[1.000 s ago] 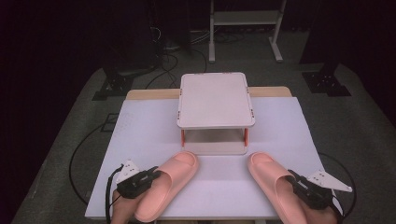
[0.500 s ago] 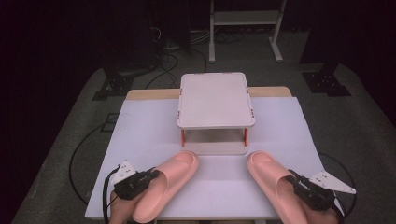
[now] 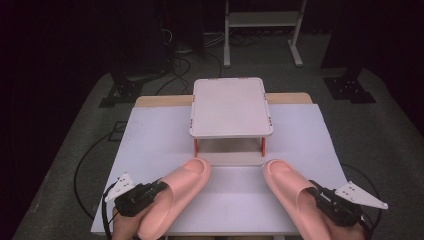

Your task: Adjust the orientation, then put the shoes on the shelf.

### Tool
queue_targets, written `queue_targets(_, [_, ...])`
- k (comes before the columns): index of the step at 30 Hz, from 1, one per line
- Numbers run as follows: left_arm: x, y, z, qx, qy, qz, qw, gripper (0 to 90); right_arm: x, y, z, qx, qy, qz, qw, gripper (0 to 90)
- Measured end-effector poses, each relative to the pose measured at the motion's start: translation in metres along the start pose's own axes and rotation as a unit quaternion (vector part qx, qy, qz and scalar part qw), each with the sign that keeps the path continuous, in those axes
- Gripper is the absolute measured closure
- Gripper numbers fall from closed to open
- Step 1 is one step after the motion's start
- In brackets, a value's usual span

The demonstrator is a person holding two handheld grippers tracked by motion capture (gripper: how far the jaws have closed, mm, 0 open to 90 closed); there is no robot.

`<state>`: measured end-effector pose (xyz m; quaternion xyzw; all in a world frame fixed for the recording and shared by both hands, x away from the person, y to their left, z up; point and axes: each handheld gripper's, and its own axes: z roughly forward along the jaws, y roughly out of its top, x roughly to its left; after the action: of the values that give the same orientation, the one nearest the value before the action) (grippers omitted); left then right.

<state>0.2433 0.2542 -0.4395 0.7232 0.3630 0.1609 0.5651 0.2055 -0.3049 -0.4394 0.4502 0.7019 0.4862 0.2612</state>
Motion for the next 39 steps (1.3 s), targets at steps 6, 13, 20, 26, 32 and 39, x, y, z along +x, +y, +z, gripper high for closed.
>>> queue_targets(6, [-0.003, 0.007, 0.000, -0.002, -0.008, 0.011, 0.9999, 82.7, 0.003, 0.007, -0.004, -0.005, 0.006, -0.002, 1.0000, 79.5])
queue_targets(13, [-0.008, 0.019, 0.001, -0.003, -0.013, 0.025, 0.9996, 82.7, 0.005, 0.016, -0.008, -0.009, 0.009, -0.011, 0.9999, 79.5])
queue_targets(20, [-0.013, 0.035, 0.001, -0.005, -0.021, 0.043, 0.9988, 82.5, 0.010, 0.026, -0.013, -0.017, 0.013, -0.024, 0.9995, 79.5])
queue_targets(26, [-0.020, 0.045, -0.001, -0.009, -0.035, 0.052, 0.9980, 82.4, 0.018, 0.037, -0.017, -0.024, 0.025, -0.037, 0.9987, 79.7])
queue_targets(32, [-0.023, 0.054, -0.001, -0.009, -0.041, 0.061, 0.9972, 82.4, 0.020, 0.044, -0.020, -0.035, 0.028, -0.044, 0.9980, 79.8])
queue_targets(39, [-0.025, 0.064, 0.000, -0.012, -0.050, 0.066, 0.9965, 82.3, 0.022, 0.052, -0.021, -0.043, 0.031, -0.052, 0.9972, 79.8])
